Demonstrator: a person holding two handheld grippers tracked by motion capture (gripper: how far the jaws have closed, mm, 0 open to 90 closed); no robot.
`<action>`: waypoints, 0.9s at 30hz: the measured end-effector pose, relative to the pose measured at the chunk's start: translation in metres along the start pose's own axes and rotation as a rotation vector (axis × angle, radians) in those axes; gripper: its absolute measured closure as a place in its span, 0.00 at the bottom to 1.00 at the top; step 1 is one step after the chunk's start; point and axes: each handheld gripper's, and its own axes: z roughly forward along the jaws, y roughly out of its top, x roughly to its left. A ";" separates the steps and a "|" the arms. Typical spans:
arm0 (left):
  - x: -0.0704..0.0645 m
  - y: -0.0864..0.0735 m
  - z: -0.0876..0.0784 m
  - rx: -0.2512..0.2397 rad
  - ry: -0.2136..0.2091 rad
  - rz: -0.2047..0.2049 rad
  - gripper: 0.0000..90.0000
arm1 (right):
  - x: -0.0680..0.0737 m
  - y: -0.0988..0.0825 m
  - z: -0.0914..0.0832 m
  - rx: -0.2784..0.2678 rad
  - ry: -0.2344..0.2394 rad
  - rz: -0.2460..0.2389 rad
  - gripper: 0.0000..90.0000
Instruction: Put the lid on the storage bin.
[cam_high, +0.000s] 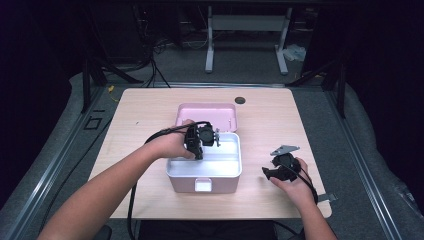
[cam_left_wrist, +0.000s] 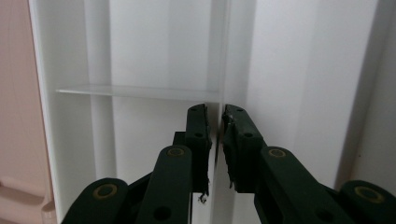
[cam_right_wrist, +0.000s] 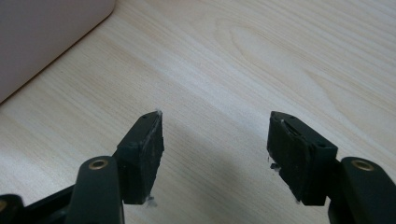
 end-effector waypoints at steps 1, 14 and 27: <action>0.000 -0.001 -0.001 -0.008 -0.002 -0.007 0.88 | 0.000 0.000 0.000 0.000 0.000 0.000 0.40; -0.004 -0.027 -0.029 -0.145 -0.007 -0.081 0.78 | 0.000 0.000 0.000 0.000 -0.002 -0.001 0.40; -0.016 -0.082 -0.033 -0.334 -0.042 -0.234 0.74 | 0.001 0.002 0.004 0.014 0.001 0.002 0.39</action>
